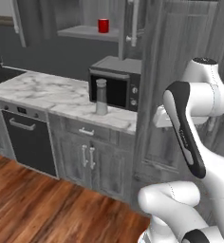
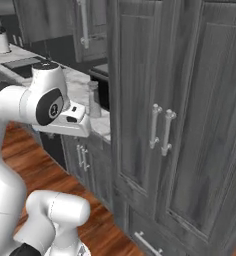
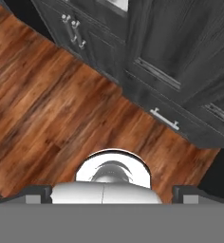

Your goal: There is a tray on the dining counter. Grab the cup, mug, and pitcher and place them on the tray. The pitcher may be placed next to the tray if it cannot fit the tray.

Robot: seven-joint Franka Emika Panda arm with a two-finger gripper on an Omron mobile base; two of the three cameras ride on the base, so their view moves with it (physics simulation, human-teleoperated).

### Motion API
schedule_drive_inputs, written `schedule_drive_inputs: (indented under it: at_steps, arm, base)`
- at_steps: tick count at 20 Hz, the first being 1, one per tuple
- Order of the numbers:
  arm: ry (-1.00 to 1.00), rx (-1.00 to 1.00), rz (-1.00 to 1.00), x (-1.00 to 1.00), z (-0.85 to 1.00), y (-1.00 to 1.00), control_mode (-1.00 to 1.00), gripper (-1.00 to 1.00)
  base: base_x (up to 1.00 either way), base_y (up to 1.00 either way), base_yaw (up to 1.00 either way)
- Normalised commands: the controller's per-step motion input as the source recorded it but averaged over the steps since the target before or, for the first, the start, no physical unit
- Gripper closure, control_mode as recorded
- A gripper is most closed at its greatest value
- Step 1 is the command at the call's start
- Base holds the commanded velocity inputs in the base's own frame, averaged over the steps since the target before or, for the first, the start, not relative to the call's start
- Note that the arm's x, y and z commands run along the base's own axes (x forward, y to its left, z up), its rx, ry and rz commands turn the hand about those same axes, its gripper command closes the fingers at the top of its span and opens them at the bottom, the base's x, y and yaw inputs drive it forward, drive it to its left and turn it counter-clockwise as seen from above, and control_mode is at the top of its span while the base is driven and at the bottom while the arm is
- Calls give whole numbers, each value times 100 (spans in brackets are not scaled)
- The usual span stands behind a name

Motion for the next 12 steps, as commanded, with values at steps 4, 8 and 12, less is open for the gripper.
schedule_drive_inputs:
  at_steps: [4,8,12]
  arm:
    - [0,0,0,0,0,0,100,-100]
    - [0,0,0,0,0,0,100,-100]
    - [0,0,0,0,0,0,100,-100]
  base:
    - [25,23,43]
    - [25,25,43]
    - [65,15,41]
